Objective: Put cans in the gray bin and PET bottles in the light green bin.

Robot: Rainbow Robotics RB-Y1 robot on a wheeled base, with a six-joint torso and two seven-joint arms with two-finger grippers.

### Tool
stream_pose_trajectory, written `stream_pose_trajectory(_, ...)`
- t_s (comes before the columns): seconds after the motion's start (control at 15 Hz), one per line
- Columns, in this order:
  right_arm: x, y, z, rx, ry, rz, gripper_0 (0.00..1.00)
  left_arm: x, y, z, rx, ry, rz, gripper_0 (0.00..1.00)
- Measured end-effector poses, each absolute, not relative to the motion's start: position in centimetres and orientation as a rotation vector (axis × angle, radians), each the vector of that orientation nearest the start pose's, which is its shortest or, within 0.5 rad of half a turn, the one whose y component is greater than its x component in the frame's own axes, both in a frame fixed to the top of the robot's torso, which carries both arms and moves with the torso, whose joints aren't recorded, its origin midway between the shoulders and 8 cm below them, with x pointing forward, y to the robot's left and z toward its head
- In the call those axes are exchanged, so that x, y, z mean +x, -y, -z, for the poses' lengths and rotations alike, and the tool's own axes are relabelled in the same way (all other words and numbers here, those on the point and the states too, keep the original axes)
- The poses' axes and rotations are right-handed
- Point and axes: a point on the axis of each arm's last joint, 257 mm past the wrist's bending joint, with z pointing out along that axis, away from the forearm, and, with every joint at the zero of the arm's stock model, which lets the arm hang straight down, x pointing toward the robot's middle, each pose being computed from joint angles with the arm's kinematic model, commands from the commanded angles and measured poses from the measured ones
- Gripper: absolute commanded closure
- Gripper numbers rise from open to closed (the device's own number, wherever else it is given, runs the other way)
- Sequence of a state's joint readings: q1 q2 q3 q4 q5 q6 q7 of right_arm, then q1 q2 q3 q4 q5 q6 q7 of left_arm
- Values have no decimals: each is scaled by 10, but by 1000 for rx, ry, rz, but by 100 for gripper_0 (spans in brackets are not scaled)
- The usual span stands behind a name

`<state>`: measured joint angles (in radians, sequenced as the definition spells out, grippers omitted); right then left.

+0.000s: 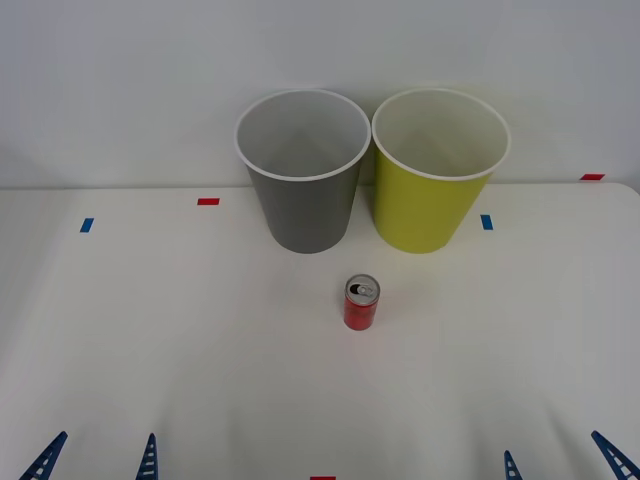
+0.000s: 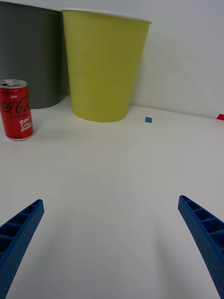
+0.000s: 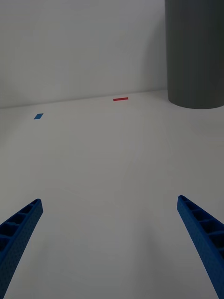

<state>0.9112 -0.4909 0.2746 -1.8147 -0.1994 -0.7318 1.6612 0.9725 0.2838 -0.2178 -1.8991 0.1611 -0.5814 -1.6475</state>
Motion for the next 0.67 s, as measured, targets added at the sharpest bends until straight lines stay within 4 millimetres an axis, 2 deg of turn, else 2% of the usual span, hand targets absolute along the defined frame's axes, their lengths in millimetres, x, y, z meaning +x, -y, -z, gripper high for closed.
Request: stream_pose_trajectory(0.67, 224, 271, 289, -232, -1569, 4, 0, 232, -276, 293, 43, -1637, -83, 0)
